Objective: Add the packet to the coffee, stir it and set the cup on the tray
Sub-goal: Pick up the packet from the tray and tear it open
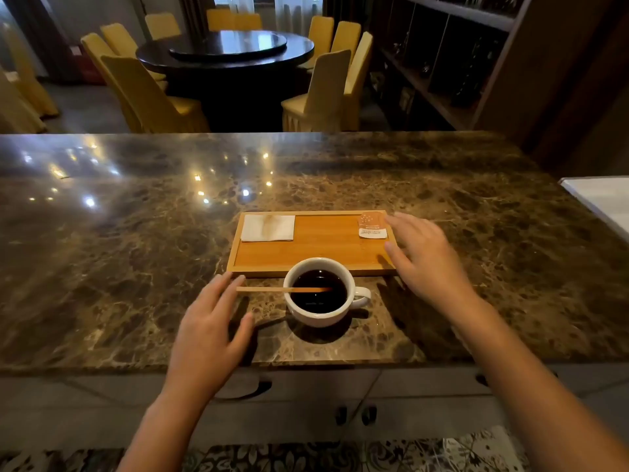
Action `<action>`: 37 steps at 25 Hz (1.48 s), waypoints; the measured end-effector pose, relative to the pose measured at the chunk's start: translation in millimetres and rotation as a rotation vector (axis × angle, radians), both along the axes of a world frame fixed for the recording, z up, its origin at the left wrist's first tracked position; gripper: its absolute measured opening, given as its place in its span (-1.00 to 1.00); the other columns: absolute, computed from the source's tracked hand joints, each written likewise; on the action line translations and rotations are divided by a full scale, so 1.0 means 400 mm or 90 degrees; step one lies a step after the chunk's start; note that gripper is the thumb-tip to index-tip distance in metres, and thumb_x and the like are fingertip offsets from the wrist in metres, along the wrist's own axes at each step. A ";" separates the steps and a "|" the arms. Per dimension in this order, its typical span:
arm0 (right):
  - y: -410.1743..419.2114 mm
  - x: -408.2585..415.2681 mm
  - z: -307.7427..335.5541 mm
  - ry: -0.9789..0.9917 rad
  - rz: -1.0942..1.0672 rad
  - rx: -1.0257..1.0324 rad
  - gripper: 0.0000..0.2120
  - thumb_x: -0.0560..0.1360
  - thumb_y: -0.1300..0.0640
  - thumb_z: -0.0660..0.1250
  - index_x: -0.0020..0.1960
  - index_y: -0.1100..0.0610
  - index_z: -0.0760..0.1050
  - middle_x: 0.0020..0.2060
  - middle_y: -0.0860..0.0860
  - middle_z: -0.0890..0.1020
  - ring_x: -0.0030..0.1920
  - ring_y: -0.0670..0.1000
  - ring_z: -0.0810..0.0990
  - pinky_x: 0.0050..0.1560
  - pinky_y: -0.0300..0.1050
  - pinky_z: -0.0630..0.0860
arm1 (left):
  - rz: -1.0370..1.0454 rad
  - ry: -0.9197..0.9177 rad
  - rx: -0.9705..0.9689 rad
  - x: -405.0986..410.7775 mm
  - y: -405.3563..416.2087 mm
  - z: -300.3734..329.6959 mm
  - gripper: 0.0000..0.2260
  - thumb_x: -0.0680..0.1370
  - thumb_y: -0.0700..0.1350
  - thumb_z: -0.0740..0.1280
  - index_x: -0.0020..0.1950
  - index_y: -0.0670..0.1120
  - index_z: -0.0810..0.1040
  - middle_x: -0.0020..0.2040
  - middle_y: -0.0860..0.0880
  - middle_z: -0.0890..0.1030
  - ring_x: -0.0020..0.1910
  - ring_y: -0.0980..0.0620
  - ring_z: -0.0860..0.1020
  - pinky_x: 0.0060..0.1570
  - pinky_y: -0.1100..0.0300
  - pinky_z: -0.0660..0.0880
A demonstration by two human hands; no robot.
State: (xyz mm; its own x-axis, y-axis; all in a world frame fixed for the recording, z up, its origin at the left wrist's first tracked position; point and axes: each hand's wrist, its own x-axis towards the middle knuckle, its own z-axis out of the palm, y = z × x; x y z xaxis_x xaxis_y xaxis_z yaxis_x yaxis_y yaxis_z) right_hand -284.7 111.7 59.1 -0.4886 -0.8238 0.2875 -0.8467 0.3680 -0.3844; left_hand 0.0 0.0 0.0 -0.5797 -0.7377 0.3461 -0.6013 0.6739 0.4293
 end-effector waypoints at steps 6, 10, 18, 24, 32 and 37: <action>-0.113 -0.041 -0.092 0.022 0.006 0.197 -0.61 0.60 0.00 0.07 0.43 -0.02 0.22 0.46 0.03 0.27 0.48 0.08 0.13 0.42 0.21 0.09 | -0.020 -0.095 -0.028 -0.025 0.004 -0.043 -0.55 0.50 0.09 0.12 0.34 -0.06 0.40 0.33 -0.07 0.43 0.32 -0.02 0.34 0.27 -0.02 0.19; -0.119 -0.049 -0.099 -0.008 -0.038 0.065 -0.79 0.56 0.03 0.19 0.13 -0.02 0.52 0.18 -0.01 0.56 0.29 0.04 0.39 0.41 0.23 0.07 | -0.007 -0.089 -0.049 -0.021 0.001 -0.043 -0.56 0.50 0.08 0.14 0.34 -0.04 0.40 0.34 -0.03 0.42 0.31 0.00 0.35 0.26 0.01 0.20; -0.116 -0.083 -0.095 -0.151 -0.153 0.043 -0.51 0.38 -0.07 0.43 0.25 0.09 0.46 0.24 0.11 0.46 0.31 0.14 0.34 0.28 0.14 0.30 | -0.008 -0.071 -0.051 -0.023 0.001 -0.046 -0.57 0.50 0.06 0.13 0.33 -0.02 0.41 0.33 0.01 0.42 0.33 0.03 0.33 0.27 -0.01 0.23; -0.121 -0.080 -0.092 -0.187 -0.161 0.033 -0.69 0.38 -0.03 0.45 0.05 0.10 0.57 0.21 0.11 0.48 0.29 0.13 0.34 0.25 0.12 0.31 | 0.001 -0.076 -0.053 -0.023 -0.001 -0.054 -0.57 0.50 0.07 0.12 0.32 -0.03 0.43 0.34 -0.01 0.42 0.33 0.03 0.32 0.27 -0.02 0.23; -0.110 -0.077 -0.094 -0.155 -0.152 0.024 -0.90 0.43 0.04 0.41 -0.13 0.06 0.60 0.11 0.05 0.55 0.23 0.12 0.35 0.19 0.09 0.28 | 0.007 -0.082 -0.057 -0.023 0.000 -0.055 -0.57 0.50 0.07 0.11 0.32 -0.02 0.43 0.33 -0.01 0.43 0.32 0.03 0.35 0.28 -0.01 0.22; -0.091 -0.071 -0.059 -0.310 -0.102 -0.109 -0.96 0.50 0.19 0.31 -0.13 0.11 0.48 -0.15 0.14 0.64 -0.24 -0.01 0.58 -0.28 -0.22 0.48 | 0.006 -0.079 -0.060 -0.023 0.000 -0.055 -0.57 0.50 0.07 0.11 0.31 -0.03 0.44 0.32 -0.01 0.45 0.30 0.02 0.37 0.27 -0.01 0.22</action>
State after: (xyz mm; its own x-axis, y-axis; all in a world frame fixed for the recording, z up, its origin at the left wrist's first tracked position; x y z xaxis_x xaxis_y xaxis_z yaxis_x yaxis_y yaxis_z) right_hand -313.0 75.2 35.4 -0.7149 -0.6890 0.1190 -0.4933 0.3764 -0.7842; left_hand -9.3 0.2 -22.0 -0.6156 -0.7108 0.3403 -0.6524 0.7019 0.2859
